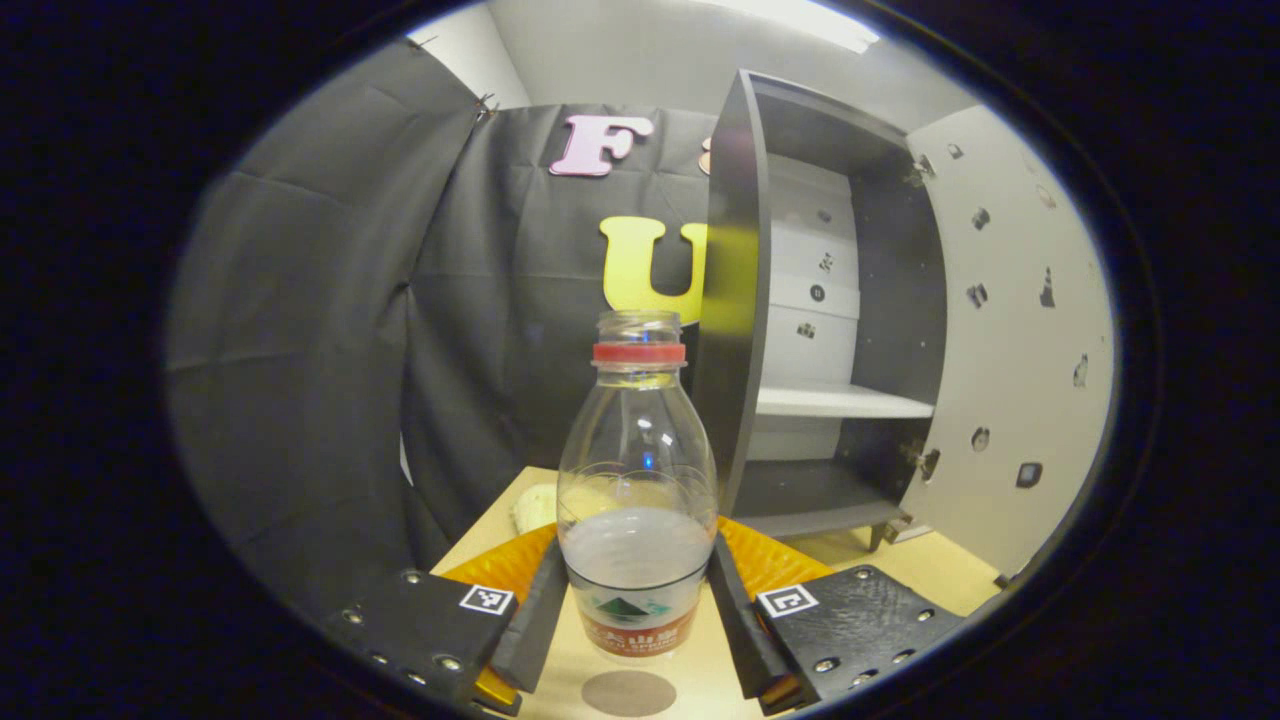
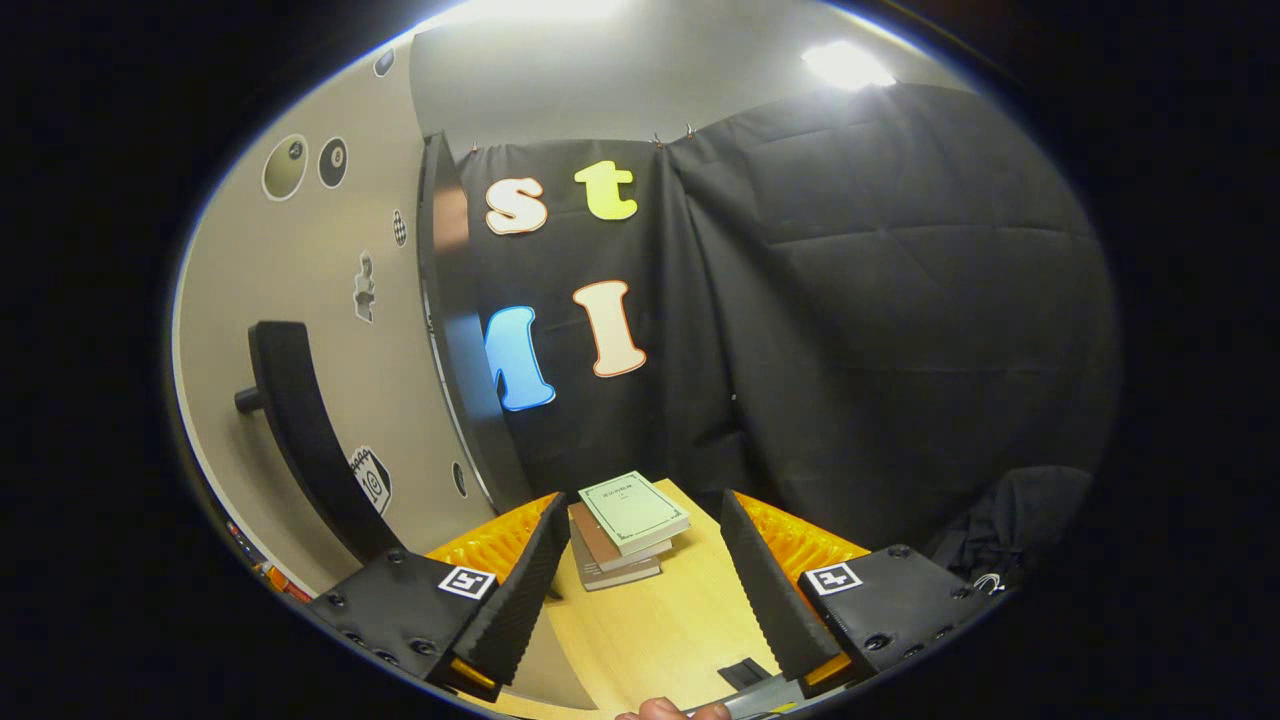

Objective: Open the cabinet door with the right hand, grasp the bottle in the cabinet with the left hand and place it on the coaster, then close the cabinet door with the right hand.

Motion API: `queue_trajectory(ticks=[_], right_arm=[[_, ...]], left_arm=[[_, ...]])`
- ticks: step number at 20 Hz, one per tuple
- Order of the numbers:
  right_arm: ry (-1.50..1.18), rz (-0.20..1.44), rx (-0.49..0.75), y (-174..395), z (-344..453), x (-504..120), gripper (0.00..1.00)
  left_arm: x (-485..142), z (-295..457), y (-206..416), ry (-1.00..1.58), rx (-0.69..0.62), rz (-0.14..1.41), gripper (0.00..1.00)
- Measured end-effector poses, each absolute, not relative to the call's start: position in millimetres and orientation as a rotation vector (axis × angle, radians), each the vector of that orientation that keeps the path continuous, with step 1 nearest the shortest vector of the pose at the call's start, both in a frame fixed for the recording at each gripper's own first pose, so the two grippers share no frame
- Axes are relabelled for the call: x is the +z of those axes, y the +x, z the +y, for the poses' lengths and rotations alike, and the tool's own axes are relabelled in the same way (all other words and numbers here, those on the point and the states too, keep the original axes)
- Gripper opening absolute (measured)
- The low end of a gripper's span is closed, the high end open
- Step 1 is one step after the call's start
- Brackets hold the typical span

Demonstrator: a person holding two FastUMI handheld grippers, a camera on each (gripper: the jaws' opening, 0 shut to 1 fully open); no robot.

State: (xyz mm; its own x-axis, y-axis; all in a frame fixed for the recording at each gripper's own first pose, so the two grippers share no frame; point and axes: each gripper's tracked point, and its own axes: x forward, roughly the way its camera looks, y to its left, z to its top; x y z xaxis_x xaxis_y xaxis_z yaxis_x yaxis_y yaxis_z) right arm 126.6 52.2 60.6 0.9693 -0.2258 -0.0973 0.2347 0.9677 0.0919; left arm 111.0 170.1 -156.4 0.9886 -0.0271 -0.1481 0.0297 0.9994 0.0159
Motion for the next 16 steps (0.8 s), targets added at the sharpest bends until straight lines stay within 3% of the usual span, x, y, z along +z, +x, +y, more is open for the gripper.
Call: queue_trajectory(ticks=[3,4,5,8,9,10,16], right_arm=[[0.091,0.093,-0.267,118,44,51,0.96],[0.096,0.098,-0.275,114,44,48,0.89],[0.102,0.099,-0.280,111,44,47,0.96],[0.101,0.102,-0.312,102,35,43,0.96],[0.108,0.106,-0.326,99,32,42,0.89],[0.122,0.110,-0.333,96,32,40,0.96],[0.197,0.152,-0.360,92,26,30,0.96]], left_arm=[[-204,175,106,0.036,0.005,0.180,0.73],[-218,175,103,0.024,0.012,0.193,0.73],[-231,173,100,0.016,0.013,0.198,0.73],[-260,166,96,0.041,0.004,0.222,0.73],[-265,163,95,0.054,-0.005,0.223,0.73],[-271,160,96,0.057,-0.014,0.228,0.73],[-306,155,94,0.061,-0.021,0.279,0.73]])
